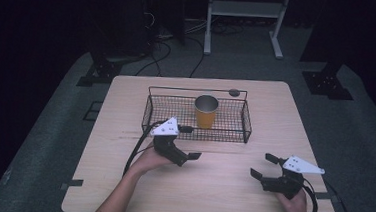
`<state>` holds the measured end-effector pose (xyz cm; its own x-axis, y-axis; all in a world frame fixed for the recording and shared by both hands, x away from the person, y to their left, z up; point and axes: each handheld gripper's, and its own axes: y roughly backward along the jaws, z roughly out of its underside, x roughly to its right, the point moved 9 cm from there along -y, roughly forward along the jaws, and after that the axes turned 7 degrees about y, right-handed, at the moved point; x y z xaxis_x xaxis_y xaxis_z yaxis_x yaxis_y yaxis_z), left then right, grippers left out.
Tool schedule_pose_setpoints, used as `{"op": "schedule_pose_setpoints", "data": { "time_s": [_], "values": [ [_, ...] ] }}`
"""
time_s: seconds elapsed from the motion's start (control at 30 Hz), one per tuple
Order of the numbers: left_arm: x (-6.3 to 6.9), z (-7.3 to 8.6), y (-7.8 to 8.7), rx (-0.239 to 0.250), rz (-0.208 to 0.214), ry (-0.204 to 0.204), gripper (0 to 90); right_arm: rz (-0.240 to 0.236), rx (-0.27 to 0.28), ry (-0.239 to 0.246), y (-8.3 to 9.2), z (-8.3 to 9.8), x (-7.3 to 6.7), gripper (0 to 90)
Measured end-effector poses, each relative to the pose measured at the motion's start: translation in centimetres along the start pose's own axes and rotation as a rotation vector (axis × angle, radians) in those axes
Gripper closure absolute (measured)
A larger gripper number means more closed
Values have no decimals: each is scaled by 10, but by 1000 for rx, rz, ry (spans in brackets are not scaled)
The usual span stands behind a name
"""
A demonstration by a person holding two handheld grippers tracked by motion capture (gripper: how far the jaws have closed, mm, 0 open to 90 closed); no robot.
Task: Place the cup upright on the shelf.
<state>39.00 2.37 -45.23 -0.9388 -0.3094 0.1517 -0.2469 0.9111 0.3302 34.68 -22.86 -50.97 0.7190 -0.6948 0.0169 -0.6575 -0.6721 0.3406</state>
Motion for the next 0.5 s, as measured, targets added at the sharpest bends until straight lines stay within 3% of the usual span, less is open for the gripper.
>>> {"op": "schedule_pose_setpoints", "data": {
  "time_s": [0.5],
  "values": [
    [13,17,8,9,-5,30,17,-2,1,2,0,0,0,135]
  ]
}}
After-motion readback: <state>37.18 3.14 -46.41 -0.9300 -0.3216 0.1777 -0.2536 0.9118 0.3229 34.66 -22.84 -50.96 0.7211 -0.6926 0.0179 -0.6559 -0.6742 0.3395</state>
